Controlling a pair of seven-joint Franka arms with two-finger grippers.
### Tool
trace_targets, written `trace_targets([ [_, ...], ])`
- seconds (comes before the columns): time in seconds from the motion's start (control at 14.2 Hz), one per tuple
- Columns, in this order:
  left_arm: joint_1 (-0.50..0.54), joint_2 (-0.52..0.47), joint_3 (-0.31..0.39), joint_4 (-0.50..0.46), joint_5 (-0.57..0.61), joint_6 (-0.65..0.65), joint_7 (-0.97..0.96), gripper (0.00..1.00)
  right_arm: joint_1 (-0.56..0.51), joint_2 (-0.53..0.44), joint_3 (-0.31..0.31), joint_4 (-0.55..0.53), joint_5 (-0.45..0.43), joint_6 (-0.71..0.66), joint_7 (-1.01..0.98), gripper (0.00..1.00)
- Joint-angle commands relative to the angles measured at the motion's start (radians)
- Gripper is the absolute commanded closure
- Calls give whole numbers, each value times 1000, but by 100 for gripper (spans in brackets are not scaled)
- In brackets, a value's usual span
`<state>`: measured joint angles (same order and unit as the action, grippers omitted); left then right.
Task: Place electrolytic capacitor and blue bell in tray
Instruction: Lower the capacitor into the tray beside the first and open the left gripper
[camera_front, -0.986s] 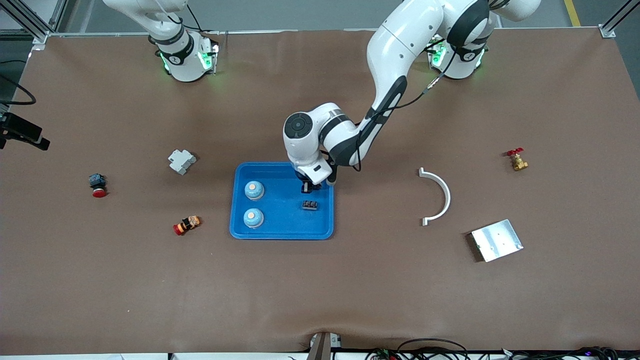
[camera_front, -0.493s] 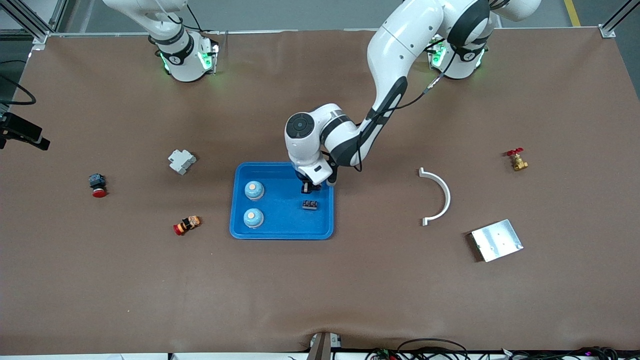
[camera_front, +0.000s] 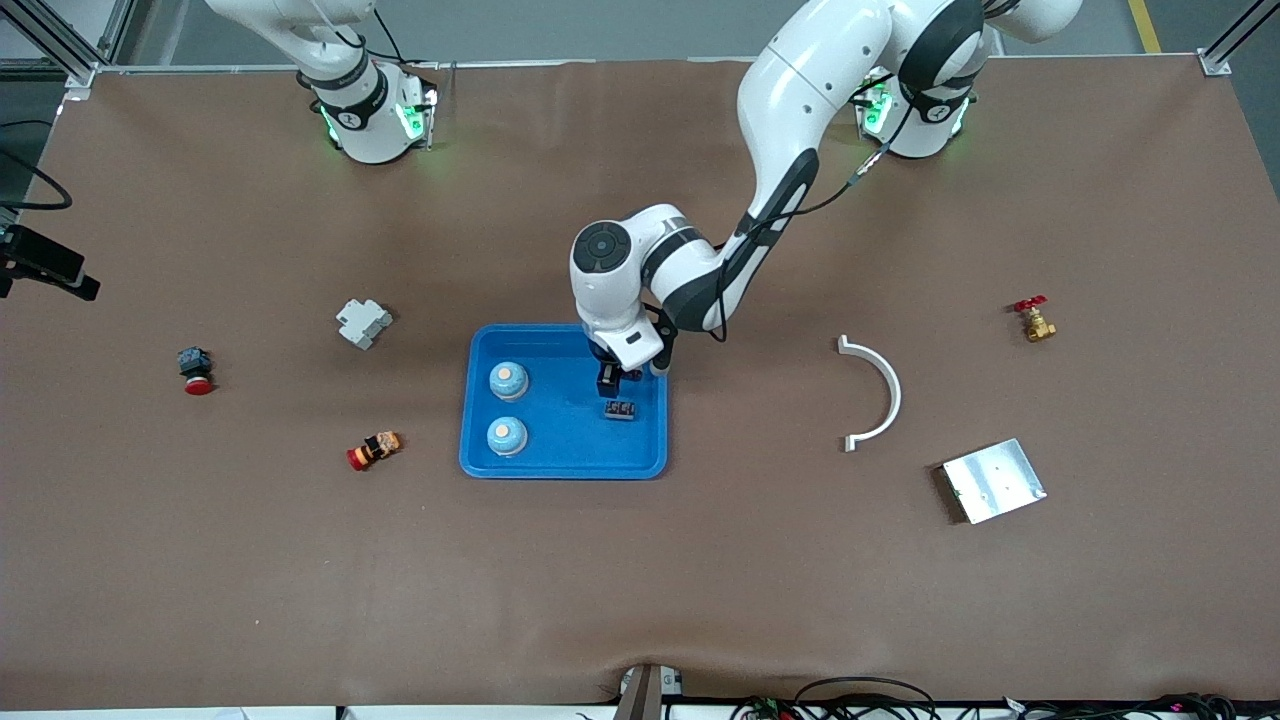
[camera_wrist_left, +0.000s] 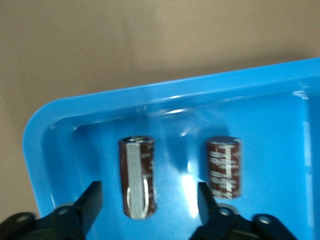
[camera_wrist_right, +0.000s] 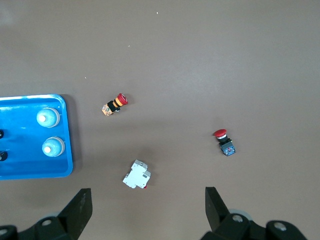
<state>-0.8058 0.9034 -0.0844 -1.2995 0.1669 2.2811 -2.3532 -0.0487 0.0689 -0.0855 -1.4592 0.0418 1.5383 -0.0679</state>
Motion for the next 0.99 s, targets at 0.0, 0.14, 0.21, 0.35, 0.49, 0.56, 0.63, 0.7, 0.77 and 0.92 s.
trace_targets([
  [0.0,19,-60,-15,-35,-6,-46,44,0,-13,-3,6,2,13,-9,3,0],
  [0.14,39,-67,-29,-37,-9,-66,66,0,-13,-3,6,2,13,-9,3,0],
  [0.21,52,-73,-31,-37,-9,-77,87,0,-13,-3,6,2,13,-9,3,0],
  [0.35,72,-89,-34,-38,-10,-104,130,0,-11,-3,6,2,13,-9,3,0],
  [0.49,111,-107,-55,-40,-20,-106,156,0,-10,-3,6,3,13,-9,3,0],
  [0.56,134,-133,-72,-52,-21,-107,191,0,-10,-3,6,3,13,-9,3,0],
  [0.63,161,-156,-87,-81,-21,-107,219,0,-10,-3,6,3,13,-9,3,0],
  [0.7,181,-187,-98,-110,-21,-107,251,0,-10,-3,6,2,13,-9,3,0],
  [0.77,201,-217,-104,-145,-21,-107,297,0,-10,-3,7,2,13,-9,3,0],
  [0.92,230,-279,-104,-207,-21,-107,383,0,-8,-3,7,3,13,-9,3,0],
])
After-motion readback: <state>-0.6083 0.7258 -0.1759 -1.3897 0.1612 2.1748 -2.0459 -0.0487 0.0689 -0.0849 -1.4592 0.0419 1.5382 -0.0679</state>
